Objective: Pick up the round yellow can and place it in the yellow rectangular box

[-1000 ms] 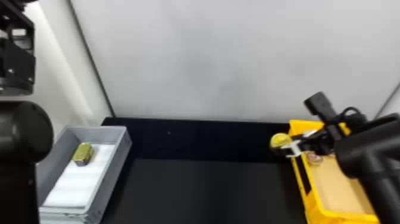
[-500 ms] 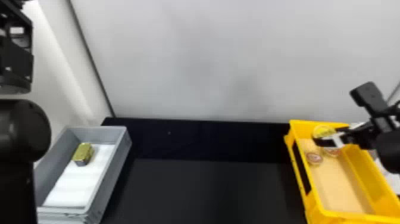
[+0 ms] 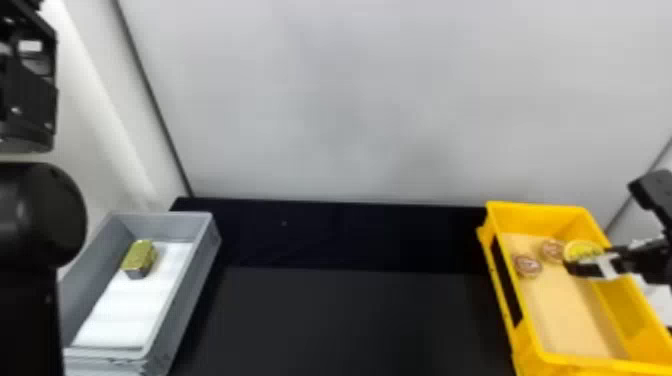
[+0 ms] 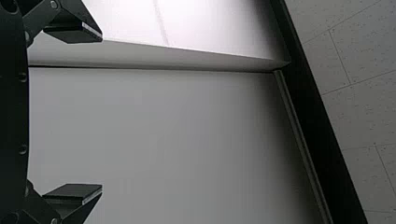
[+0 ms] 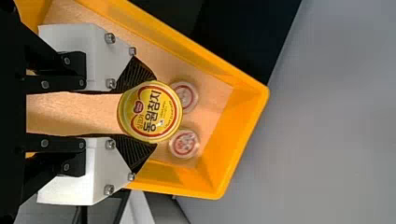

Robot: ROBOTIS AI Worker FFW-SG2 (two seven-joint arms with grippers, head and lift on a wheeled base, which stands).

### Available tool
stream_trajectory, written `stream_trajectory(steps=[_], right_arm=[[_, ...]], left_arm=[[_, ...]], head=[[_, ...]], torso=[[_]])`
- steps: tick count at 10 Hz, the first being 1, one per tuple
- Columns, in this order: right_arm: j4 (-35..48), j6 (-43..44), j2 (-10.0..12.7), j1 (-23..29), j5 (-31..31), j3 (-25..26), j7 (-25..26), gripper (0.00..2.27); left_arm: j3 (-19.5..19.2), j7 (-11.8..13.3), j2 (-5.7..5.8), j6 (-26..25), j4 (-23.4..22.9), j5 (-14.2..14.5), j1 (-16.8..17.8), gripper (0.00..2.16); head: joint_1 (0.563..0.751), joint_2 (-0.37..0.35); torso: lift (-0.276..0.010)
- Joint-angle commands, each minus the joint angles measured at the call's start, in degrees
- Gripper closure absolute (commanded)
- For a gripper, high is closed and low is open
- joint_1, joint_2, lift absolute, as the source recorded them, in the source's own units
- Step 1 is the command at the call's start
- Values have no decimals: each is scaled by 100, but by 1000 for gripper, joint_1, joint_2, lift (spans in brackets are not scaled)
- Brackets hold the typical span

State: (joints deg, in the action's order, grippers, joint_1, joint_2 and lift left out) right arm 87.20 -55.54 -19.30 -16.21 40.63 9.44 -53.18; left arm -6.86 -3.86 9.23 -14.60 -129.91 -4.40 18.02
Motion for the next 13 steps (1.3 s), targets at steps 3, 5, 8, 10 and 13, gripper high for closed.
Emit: stream_trajectory(steps=[3,5,8,10,13], right_arm=[[-907,480,58,189,-546,243,393,848],[-1320,664,58,189,-1091,225,745,848],[-1715,700,67,197,-1434,84,912,848],[-1900,717,76,197,-1610,58,983,848],[-1909,700,76,197,-1663,32,1035,796]], left_arm=[[9,-1,-9,0,1,-9,0,140],[9,-1,-9,0,1,-9,9,140],[27,8,-18,9,1,-9,26,140],[18,-1,-18,18,1,-9,26,140],[18,-1,-26,18,1,-17,26,140]], head=[[663,54],[663,54],[663,54],[663,54],[663,54]], torso=[[9],[9],[9],[9],[9]])
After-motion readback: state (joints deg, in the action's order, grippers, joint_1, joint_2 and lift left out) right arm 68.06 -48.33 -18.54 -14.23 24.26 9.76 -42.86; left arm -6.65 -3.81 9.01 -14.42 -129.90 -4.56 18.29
